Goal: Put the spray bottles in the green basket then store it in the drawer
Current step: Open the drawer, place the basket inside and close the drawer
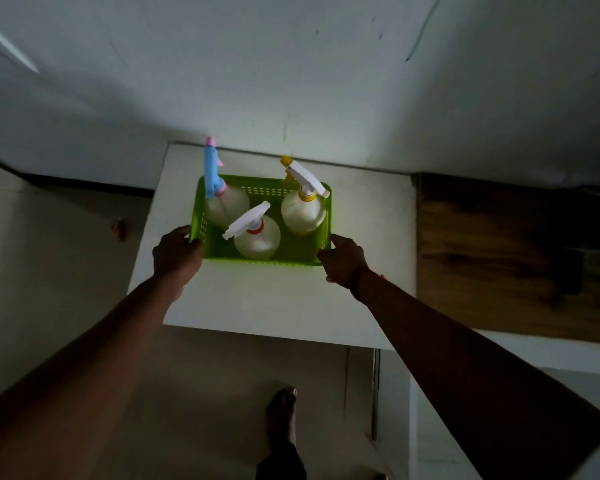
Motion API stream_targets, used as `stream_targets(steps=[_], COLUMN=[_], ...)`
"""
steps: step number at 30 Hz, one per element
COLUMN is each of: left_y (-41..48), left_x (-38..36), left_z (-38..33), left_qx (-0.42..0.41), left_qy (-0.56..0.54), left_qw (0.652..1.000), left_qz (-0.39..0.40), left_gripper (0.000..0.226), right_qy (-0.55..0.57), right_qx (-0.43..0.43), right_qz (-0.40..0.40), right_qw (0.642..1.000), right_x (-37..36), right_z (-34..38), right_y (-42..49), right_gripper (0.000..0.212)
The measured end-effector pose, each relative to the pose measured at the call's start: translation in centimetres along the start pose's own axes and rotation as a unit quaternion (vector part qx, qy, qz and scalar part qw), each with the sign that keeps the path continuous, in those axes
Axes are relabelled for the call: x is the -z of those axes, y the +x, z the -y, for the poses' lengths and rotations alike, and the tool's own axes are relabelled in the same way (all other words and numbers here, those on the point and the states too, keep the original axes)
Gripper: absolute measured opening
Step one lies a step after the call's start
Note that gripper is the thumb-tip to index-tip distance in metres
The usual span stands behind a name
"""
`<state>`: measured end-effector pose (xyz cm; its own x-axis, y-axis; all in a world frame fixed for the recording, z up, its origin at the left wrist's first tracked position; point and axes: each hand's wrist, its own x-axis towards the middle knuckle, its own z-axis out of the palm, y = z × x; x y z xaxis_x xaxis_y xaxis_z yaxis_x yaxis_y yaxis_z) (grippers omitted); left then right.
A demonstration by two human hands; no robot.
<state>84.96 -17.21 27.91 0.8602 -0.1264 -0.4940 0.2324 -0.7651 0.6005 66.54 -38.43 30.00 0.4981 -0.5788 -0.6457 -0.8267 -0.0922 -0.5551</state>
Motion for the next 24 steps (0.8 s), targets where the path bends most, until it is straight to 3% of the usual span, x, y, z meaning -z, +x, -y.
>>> stream_targets(steps=[5, 11, 24], left_y=[0.8, -1.7, -20.5], left_x=[-0.4, -0.6, -7.2], left_z=[0.8, 1.9, 6.9], left_qx=[0.042, -0.009, -0.073], left_qy=[-0.035, -0.008, 0.042], left_qw=[0.998, 1.0, 0.996], left_qz=[0.009, -0.018, -0.003], left_gripper=[0.043, 0.024, 0.021], right_qy=[0.012, 0.039, 0.02], right_qx=[-0.014, 0.001, 0.039], right_qz=[-0.03, -0.034, -0.051], right_qw=[0.999, 0.999, 0.998], right_x=[-0.5, 0.4, 6.4], right_z=[-0.3, -3.2, -19.8], right_y=[1.1, -1.1, -13.0], right_gripper=[0.031, 0.025, 0.037])
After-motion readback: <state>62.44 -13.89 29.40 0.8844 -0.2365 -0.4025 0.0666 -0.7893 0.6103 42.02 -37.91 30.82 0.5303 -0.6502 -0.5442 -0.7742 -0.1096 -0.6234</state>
